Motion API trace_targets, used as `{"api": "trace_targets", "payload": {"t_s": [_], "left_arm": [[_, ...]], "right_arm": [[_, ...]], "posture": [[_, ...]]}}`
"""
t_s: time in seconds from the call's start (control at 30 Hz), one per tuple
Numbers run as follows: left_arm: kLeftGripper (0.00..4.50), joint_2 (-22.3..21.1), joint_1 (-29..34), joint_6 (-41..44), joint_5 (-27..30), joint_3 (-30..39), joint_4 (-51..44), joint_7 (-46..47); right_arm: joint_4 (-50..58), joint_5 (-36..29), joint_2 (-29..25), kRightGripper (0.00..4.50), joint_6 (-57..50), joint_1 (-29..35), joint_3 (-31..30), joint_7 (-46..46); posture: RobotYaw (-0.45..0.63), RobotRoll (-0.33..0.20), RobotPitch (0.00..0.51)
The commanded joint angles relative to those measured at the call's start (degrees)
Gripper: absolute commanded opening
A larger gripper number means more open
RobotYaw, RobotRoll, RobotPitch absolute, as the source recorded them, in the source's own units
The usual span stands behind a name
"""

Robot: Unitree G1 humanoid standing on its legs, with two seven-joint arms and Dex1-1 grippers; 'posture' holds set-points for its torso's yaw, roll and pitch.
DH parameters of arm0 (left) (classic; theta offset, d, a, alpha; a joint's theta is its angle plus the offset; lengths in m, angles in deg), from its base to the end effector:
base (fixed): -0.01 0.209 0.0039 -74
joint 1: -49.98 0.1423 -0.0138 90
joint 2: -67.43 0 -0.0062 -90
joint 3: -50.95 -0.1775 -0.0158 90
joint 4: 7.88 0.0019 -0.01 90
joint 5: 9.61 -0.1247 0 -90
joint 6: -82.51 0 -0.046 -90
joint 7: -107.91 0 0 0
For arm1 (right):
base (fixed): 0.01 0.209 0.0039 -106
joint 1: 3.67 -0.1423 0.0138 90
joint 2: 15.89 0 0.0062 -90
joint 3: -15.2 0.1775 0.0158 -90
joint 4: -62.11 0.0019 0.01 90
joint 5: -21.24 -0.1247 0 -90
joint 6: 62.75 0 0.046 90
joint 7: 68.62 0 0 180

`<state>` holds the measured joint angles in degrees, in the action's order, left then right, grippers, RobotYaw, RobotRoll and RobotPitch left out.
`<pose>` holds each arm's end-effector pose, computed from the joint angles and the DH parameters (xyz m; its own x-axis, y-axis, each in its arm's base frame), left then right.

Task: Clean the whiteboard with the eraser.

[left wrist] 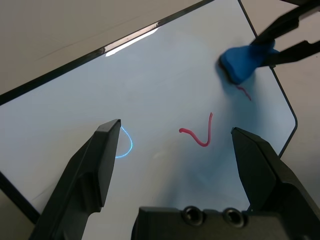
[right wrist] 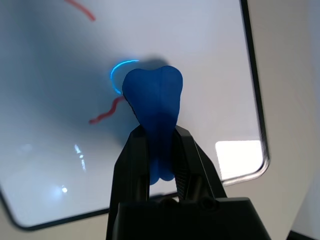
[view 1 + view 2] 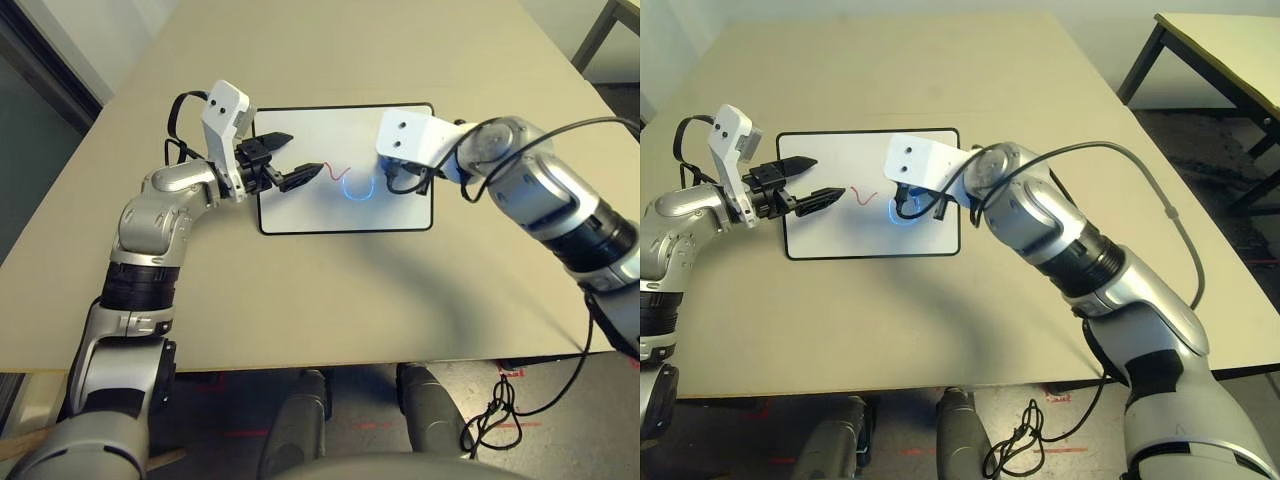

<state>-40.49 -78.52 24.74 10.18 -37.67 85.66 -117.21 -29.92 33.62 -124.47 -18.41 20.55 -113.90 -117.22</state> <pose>0.2811 0.2233 0.2066 0.7141 -0.6902 -0.1165 0.6975 0.6876 0.2017 0.2955 -0.1137 0.2631 0.7518 0.3932 -0.5293 -0.6276 0.1804 -0.7573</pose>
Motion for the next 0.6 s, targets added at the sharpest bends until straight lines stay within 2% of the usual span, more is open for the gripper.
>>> {"api": "trace_targets", "payload": {"t_s": [0.03, 0.37, 0.47, 0.6], "left_arm": [[4.5, 0.0, 1.22, 0.98, -0.08, 0.01, -1.41, 0.48], [4.5, -0.6, 2.49, 2.12, 0.48, 0.51, -3.11, 1.07], [4.5, -0.51, 2.46, 2.25, 0.46, 0.45, -3.18, 1.24], [4.5, -0.41, 2.4, 2.35, 0.49, 0.33, -3.23, 1.27]], "right_arm": [[-1.46, 2.34, 0.86, 0.6, 1.84, 0.09, -0.72, -1.9], [9.08, 6.25, -2.54, 0.6, -2.07, 7.41, -3.77, -10.93], [7.94, 7.25, -2.02, 0.59, -2.32, 7.03, -2.77, -10.85], [1.83, 8.38, 0.47, 0.59, -1.84, 3.22, 0.77, -7.45]], "posture": [[-0.05, 0.0, 0.174], [-0.04, 0.0, 0.181], [-0.04, 0.0, 0.182], [-0.04, 0.0, 0.182]]}}
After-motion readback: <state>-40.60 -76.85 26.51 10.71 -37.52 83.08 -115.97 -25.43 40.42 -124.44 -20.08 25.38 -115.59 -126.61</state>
